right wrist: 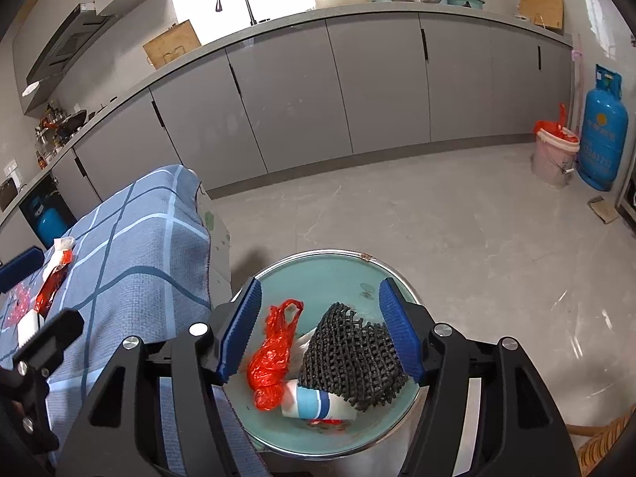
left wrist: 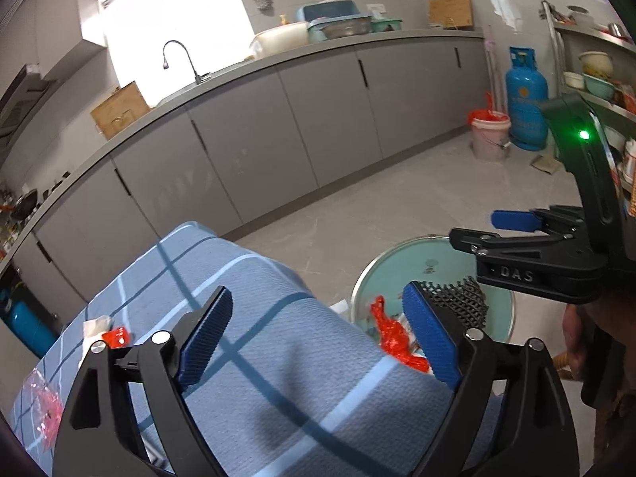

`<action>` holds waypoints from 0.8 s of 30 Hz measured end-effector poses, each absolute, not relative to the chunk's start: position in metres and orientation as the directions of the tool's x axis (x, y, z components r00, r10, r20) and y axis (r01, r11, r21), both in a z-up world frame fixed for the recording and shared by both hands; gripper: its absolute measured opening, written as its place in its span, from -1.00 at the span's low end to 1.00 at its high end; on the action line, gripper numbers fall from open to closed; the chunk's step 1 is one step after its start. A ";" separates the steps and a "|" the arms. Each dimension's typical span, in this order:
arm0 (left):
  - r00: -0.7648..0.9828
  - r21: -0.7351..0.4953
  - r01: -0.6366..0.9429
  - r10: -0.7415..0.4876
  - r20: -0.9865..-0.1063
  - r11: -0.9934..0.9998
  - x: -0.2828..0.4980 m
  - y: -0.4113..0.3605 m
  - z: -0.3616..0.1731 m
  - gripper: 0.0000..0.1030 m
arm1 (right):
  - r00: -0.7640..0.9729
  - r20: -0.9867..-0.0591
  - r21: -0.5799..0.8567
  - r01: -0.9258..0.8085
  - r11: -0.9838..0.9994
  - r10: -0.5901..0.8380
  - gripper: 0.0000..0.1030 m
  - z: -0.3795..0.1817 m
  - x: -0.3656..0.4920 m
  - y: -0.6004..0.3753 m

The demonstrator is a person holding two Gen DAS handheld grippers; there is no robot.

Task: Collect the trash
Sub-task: 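Move both tools over the green basin and release the red bag and mesh net, then return to the table and grasp the pink plastic bag with the left tool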

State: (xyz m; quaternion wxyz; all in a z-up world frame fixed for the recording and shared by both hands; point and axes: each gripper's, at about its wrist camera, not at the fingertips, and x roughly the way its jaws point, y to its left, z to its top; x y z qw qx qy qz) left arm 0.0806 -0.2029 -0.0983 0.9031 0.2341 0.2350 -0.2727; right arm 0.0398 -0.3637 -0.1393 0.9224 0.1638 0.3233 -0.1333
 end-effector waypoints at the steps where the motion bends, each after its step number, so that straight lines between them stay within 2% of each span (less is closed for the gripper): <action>1: 0.743 0.292 0.598 -0.379 -0.552 0.746 0.081 -0.201 -0.097 0.69 | 0.757 -0.638 0.217 0.348 0.912 -0.137 0.24 -0.138 0.040 -0.362; 12: 0.788 0.271 0.515 -0.325 -0.523 0.813 0.082 -0.160 -0.076 0.73 | 0.775 -0.629 0.221 0.262 0.939 -0.069 0.29 -0.121 0.050 -0.317; 24: 0.839 0.246 0.322 -0.155 -0.522 0.914 0.103 -0.069 -0.060 0.73 | 0.777 -0.629 0.209 0.126 0.970 0.034 0.30 -0.101 0.082 -0.246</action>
